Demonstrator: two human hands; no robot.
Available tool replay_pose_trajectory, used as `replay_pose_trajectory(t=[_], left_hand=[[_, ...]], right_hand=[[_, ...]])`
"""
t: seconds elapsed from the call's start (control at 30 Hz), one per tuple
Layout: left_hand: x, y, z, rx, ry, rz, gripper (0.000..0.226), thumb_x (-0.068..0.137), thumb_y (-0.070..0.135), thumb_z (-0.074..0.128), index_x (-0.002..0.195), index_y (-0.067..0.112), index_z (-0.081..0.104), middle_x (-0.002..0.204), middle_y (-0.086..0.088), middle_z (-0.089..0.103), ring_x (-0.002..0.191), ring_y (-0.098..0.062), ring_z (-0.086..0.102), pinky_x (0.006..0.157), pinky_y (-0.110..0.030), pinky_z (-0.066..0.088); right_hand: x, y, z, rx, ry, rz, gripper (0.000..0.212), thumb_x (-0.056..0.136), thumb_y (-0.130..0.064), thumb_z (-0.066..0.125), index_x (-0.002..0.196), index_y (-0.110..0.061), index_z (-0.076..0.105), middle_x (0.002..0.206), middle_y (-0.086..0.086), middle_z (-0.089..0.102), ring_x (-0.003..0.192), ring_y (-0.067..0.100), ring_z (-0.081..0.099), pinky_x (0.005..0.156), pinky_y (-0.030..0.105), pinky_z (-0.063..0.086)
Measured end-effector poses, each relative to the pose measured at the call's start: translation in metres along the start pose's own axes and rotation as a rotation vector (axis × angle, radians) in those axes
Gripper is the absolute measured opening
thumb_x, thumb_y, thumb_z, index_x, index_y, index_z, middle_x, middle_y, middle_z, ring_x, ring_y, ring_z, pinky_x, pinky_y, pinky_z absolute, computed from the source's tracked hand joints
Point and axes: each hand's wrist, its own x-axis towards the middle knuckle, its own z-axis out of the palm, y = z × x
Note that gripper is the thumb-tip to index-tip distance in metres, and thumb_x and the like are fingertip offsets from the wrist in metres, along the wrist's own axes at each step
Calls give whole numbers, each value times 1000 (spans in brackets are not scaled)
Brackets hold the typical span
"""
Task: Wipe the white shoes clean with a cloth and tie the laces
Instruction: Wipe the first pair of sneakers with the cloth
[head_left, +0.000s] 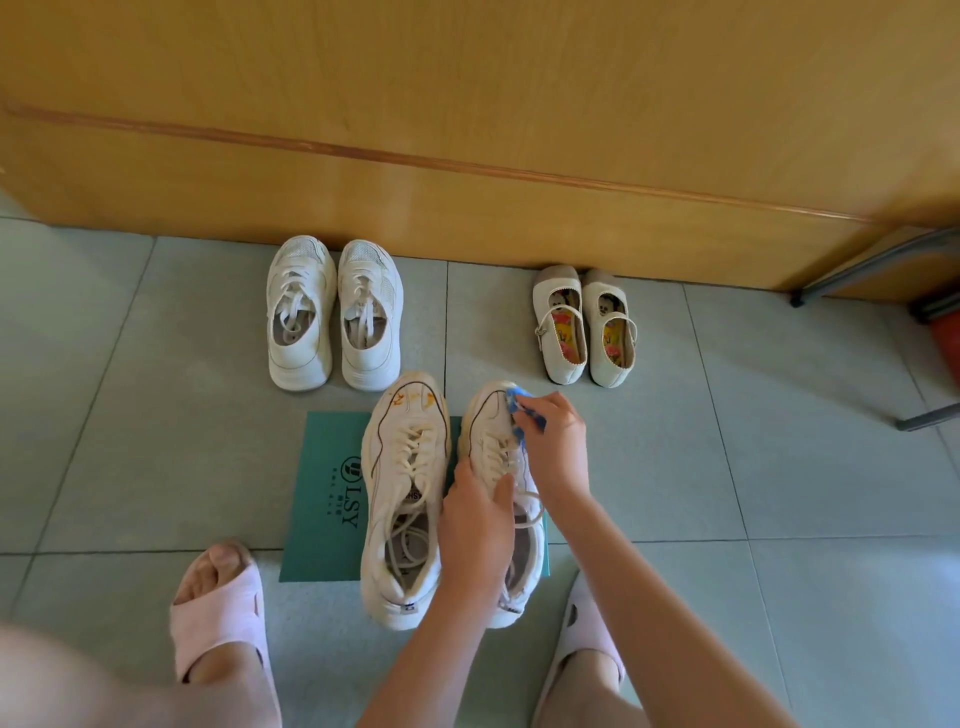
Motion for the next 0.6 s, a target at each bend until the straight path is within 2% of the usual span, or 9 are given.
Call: replay_pose_trajectory(t=[0.07, 0.17, 0.23, 0.33, 0.43, 0.5, 0.6], left_hand=[[1, 0, 0, -14, -2, -16, 56, 94, 40, 50, 139, 9, 36, 131, -10, 55, 119, -25, 53, 95, -32, 42], [1, 0, 0, -21, 0, -18, 54, 94, 33, 53, 139, 8, 35, 133, -11, 53, 123, -25, 50, 97, -32, 41], [1, 0, 0, -7, 4, -19, 54, 94, 30, 53, 139, 7, 34, 135, -12, 51, 125, -26, 49, 99, -34, 40], [1, -1, 2, 5, 6, -28, 54, 94, 30, 53, 139, 8, 33, 134, -13, 51, 124, -27, 50, 100, -35, 41], [1, -1, 3, 18, 15, -25, 55, 94, 31, 51, 140, 8, 32, 133, -12, 52, 121, -25, 51, 99, -33, 42], [0, -1, 3, 25, 22, -21, 54, 94, 30, 51, 140, 7, 32, 133, -12, 52, 122, -24, 50, 98, -32, 40], [0, -1, 2, 25, 26, -24, 55, 94, 30, 51, 140, 7, 32, 135, -12, 51, 124, -24, 48, 99, -30, 37]], right_hand=[[-5, 4, -7, -12, -30, 16, 23, 89, -5, 60, 110, -4, 68, 94, 5, 59, 82, 15, 57, 66, 7, 43], [-5, 11, -19, -30, -42, 134, 19, 89, -8, 61, 104, -2, 69, 93, 8, 63, 72, 11, 54, 54, 0, 38], [0, 15, -27, 21, -2, 260, 18, 89, -9, 61, 103, 0, 68, 91, 8, 64, 64, 8, 51, 46, 1, 36], [14, 10, -34, 131, 124, 348, 24, 89, -13, 61, 110, -4, 66, 101, 9, 68, 73, 13, 56, 50, 7, 36], [29, -13, -25, 279, 180, 323, 23, 87, -14, 64, 109, -8, 66, 95, 7, 67, 74, 13, 58, 55, 12, 41], [36, -29, -12, 296, 138, 235, 24, 85, -12, 66, 108, -10, 66, 96, 6, 64, 79, 15, 59, 63, 14, 46], [34, -36, 6, 190, 31, 90, 22, 85, -9, 65, 107, -7, 65, 101, 2, 56, 84, 13, 53, 62, 3, 39]])
